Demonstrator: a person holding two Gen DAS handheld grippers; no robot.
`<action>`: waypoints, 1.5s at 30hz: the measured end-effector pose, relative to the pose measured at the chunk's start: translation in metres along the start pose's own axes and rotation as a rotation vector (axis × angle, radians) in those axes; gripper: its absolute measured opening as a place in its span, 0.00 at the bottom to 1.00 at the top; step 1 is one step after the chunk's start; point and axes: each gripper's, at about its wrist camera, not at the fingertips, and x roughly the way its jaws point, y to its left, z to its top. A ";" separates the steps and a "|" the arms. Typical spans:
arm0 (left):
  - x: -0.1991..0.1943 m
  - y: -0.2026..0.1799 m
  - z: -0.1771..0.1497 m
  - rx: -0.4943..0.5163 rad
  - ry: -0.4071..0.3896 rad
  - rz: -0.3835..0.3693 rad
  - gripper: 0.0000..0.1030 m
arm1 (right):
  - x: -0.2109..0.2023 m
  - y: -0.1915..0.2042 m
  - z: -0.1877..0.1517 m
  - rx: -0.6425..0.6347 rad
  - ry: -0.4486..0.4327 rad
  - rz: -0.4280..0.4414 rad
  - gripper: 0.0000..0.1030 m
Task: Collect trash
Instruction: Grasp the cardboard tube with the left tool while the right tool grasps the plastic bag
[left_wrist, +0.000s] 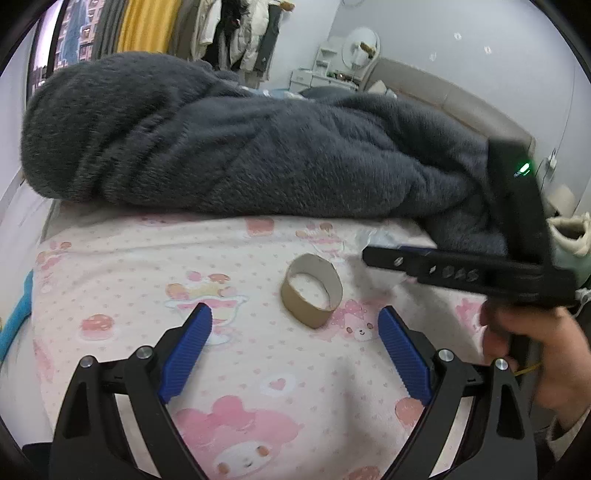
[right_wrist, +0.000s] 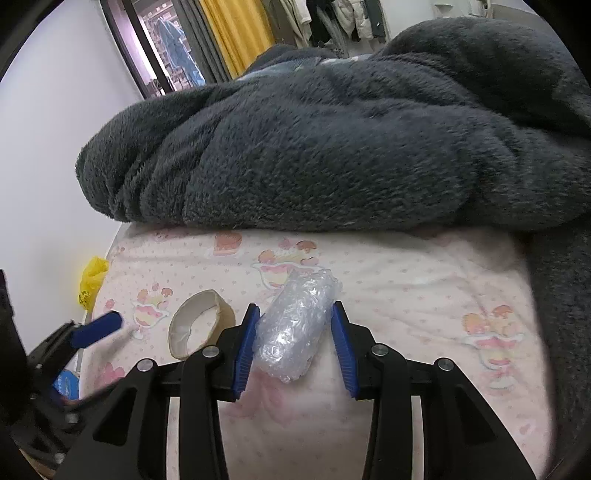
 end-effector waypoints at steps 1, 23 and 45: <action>0.004 -0.003 0.000 0.008 0.008 0.004 0.89 | -0.004 -0.003 0.001 0.004 -0.007 0.002 0.39; 0.064 -0.021 0.021 0.007 0.144 0.086 0.45 | -0.060 -0.027 0.000 0.018 -0.086 0.038 0.39; 0.044 -0.048 0.007 -0.017 0.150 0.105 0.40 | -0.094 -0.039 -0.012 0.018 -0.087 0.114 0.39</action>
